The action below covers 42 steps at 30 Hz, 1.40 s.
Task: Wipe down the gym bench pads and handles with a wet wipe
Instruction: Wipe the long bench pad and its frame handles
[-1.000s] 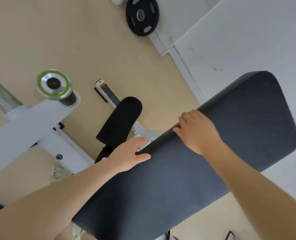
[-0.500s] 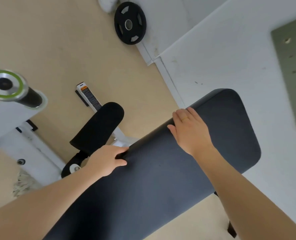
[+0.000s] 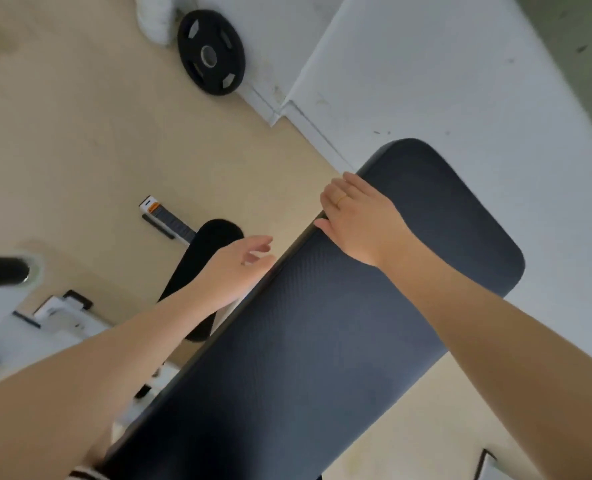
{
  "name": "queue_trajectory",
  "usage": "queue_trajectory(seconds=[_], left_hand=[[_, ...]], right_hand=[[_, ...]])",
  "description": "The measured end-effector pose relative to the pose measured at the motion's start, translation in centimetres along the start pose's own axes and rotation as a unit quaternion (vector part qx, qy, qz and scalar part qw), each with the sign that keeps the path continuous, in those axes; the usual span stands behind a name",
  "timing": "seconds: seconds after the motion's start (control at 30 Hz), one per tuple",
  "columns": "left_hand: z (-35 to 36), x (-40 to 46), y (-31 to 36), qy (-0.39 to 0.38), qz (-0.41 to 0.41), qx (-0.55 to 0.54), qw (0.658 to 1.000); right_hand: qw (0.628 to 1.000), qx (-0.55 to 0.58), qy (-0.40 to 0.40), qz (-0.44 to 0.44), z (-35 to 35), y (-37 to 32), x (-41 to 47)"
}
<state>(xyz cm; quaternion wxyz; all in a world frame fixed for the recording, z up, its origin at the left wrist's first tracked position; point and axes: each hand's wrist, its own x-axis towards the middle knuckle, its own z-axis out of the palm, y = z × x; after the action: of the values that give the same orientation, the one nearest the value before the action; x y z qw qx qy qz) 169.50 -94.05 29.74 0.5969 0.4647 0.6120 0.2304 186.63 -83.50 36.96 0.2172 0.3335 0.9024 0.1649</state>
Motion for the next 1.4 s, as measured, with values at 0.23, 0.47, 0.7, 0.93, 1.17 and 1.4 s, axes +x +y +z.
queue_trajectory(seconds=[0.23, 0.47, 0.7, 0.93, 1.17, 1.4], left_hand=[[2.1, 7.1, 10.0, 0.028, 0.105, 0.023, 0.994], [3.0, 10.3, 15.5, 0.056, 0.168, 0.078, 0.981], [3.7, 10.3, 15.9, 0.1, 0.149, 0.124, 0.976], [4.1, 9.9, 15.7, 0.106, 0.143, 0.117, 0.977], [4.2, 9.7, 16.0, 0.099, 0.13, 0.096, 0.982], [4.0, 9.4, 16.2, 0.095, 0.121, 0.063, 0.986]], right_hand=[[0.979, 0.135, 0.074, 0.133, -0.7, 7.4, 1.3], [0.858, 0.397, 0.066, 0.319, 1.2, 12.7, -2.4], [0.786, 0.466, 0.071, 0.4, 2.2, 13.1, -5.4], [0.724, 0.601, 0.064, 0.333, 1.2, 13.5, -4.5], [0.696, 0.608, 0.033, 0.381, 2.2, 14.9, -9.4], [0.8, 0.502, 0.07, 0.322, 1.5, 13.4, -3.8]])
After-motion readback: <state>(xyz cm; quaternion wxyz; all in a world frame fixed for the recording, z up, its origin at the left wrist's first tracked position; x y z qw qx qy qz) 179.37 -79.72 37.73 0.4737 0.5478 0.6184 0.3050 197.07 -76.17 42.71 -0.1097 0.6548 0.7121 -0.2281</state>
